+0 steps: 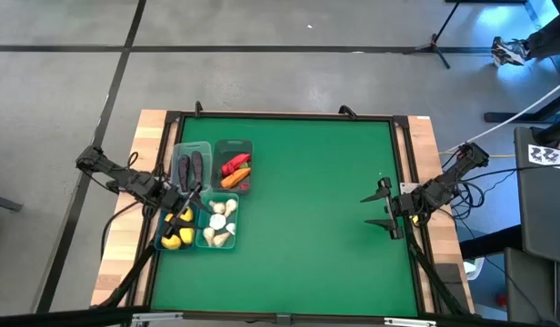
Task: Sort produce into baskets
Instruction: Return to Home Position
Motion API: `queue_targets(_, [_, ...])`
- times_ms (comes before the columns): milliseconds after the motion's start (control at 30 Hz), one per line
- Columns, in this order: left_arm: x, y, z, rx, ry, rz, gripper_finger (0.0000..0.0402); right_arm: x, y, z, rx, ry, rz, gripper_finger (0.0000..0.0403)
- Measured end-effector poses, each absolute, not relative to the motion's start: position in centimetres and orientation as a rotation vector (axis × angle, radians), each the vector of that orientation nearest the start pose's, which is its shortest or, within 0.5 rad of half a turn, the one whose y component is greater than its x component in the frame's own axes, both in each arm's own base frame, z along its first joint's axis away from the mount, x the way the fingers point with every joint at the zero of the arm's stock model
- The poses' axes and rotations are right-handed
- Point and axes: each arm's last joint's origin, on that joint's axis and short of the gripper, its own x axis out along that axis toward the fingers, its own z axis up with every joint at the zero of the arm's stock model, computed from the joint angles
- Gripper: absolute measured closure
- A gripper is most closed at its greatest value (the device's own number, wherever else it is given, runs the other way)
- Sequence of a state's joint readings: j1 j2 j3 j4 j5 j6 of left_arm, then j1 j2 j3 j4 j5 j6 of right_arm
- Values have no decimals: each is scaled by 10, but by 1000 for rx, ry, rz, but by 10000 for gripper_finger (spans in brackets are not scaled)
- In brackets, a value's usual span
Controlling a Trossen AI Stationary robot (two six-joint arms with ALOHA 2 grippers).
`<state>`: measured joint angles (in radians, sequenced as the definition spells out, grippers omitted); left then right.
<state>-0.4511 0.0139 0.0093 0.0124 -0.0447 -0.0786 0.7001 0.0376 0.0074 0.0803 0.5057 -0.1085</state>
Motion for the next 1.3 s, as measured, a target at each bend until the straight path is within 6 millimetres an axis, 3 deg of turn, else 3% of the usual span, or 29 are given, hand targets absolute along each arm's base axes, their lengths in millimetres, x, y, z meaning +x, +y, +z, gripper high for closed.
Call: queue_targets(1300, [89,-42,167,-117,14,-406,164,82,51,171,-78,-55,193,123])
